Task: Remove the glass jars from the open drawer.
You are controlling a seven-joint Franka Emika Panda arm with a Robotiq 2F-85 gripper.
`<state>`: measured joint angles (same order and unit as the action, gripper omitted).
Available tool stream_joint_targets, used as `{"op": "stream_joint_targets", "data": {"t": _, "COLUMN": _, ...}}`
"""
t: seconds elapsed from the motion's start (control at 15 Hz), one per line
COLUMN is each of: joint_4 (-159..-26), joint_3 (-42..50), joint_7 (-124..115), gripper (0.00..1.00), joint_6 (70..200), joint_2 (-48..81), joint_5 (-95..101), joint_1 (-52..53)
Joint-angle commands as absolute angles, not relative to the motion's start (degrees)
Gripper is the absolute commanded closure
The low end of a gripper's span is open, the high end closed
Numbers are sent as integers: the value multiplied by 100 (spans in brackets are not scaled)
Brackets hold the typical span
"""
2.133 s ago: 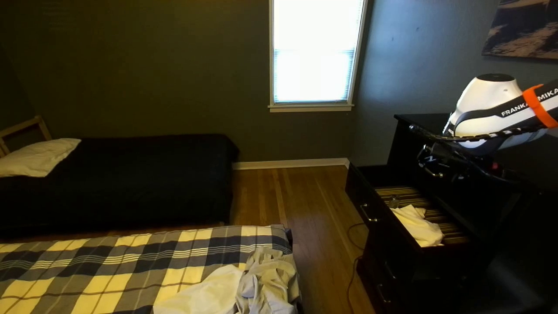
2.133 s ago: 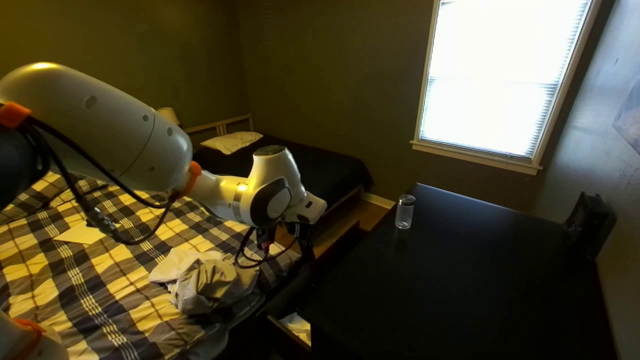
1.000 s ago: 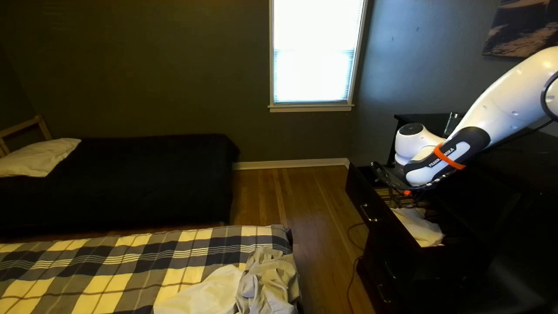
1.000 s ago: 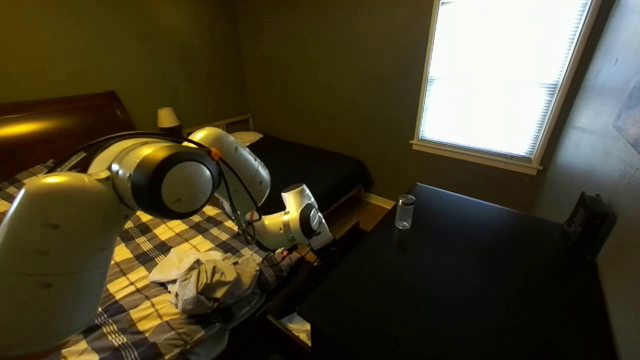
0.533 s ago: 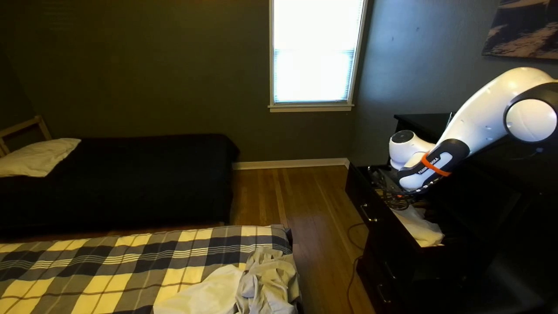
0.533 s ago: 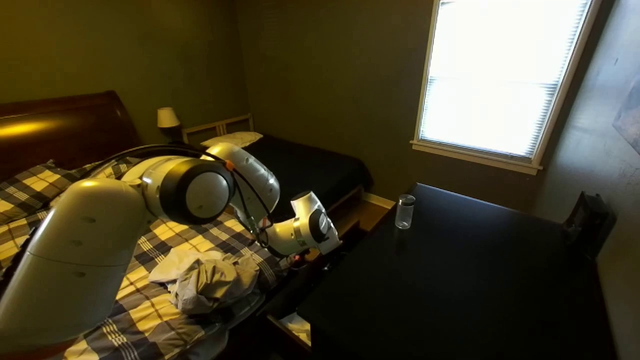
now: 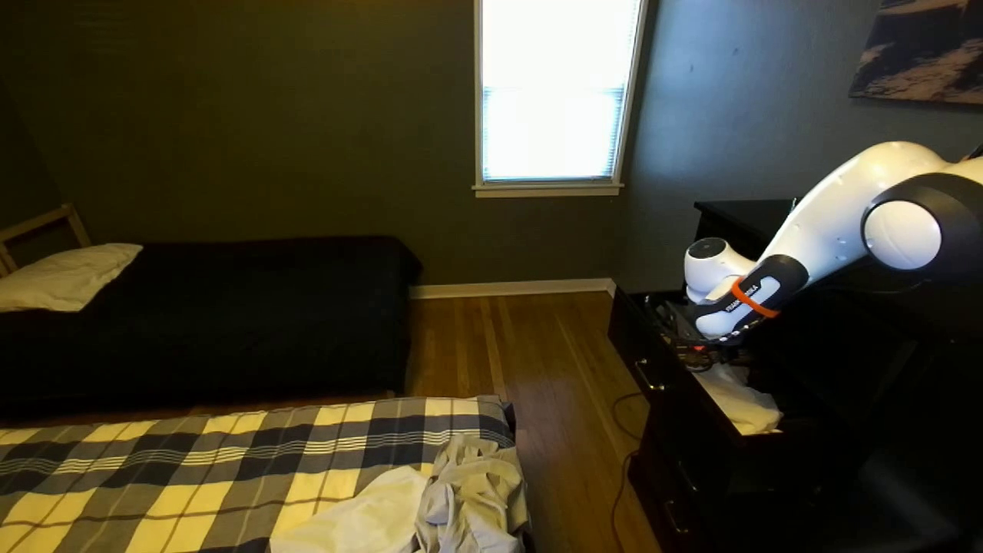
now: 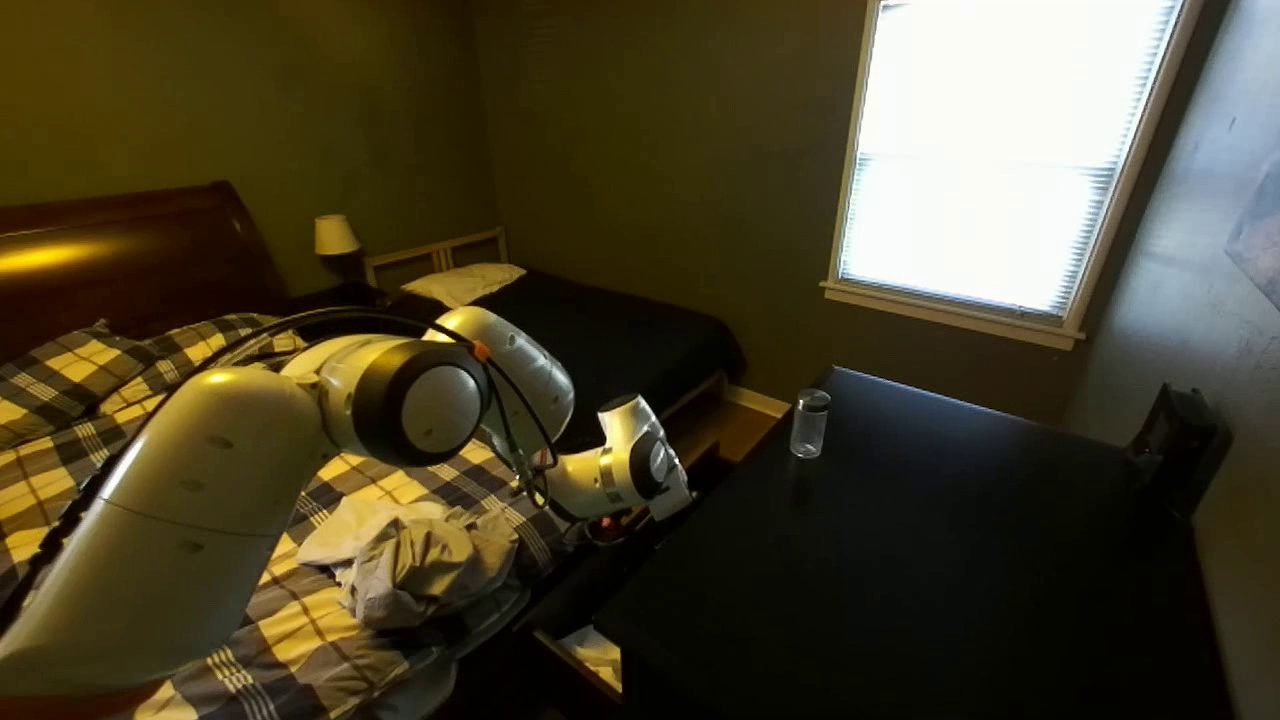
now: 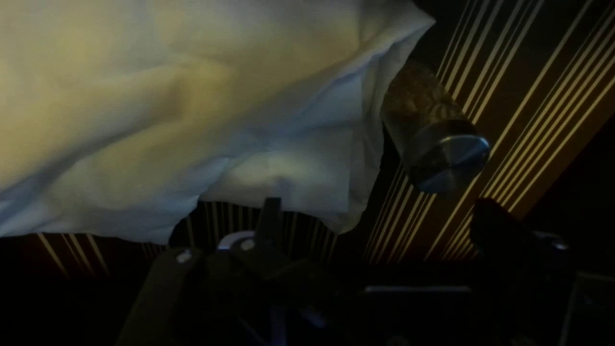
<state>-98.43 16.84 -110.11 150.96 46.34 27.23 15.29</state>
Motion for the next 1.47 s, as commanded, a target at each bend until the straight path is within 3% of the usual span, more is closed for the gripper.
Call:
{"op": "stream_joint_targets", "data": {"t": 0.0, "joint_4": -9470, "joint_3": 1623, "joint_7": -10845, "gripper": 0, "joint_6": 15286, "joint_2": 4986, "joint_5": 2353, "joint_1": 1406}}
{"op": "stream_joint_targets", "data": {"t": 0.73, "joint_4": -8333, "joint_3": 1411, "joint_7": -9897, "gripper": 0, "joint_6": 14732, "joint_2": 5703, "joint_5": 1447, "joint_1": 1167}}
{"op": "stream_joint_targets", "data": {"t": 1.4, "joint_4": -8612, "joint_3": 1631, "joint_7": -10022, "gripper": 0, "joint_6": 14949, "joint_2": 5556, "joint_5": 1536, "joint_1": 1337}}
